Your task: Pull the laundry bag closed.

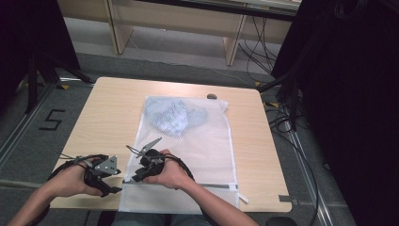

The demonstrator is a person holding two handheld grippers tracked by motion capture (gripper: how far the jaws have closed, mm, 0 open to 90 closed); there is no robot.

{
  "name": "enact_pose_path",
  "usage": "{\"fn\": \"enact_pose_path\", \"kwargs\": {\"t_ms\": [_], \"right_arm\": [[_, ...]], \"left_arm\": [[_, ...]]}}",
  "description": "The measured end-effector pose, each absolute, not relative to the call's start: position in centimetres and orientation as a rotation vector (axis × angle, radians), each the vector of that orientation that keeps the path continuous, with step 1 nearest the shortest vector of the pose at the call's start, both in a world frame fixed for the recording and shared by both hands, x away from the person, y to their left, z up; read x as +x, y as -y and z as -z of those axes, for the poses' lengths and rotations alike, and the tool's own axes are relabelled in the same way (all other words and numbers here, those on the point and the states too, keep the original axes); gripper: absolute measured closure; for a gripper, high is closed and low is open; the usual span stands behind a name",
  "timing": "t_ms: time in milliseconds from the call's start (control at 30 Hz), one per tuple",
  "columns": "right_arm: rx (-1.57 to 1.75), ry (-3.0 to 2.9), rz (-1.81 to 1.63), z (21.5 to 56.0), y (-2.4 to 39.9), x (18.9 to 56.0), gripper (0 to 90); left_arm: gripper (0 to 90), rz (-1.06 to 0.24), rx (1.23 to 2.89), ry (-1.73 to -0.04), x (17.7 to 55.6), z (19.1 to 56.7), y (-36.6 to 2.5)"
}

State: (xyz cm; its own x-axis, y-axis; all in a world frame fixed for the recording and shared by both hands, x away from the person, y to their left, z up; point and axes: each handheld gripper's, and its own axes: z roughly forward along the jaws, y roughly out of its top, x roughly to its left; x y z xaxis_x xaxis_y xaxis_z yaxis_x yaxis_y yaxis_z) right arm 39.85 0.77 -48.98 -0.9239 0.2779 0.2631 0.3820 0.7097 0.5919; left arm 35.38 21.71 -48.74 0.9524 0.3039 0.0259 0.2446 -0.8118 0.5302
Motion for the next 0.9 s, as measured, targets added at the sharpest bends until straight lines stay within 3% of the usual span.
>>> {"fn": "enact_pose_path", "kwargs": {"t_ms": [900], "right_arm": [[-0.357,2.8,0.995,48.9,-2.9,39.6,65.7]], "left_arm": [[36.0,-0.142,2.555,-0.378,35.3,49.1,-21.9]]}}
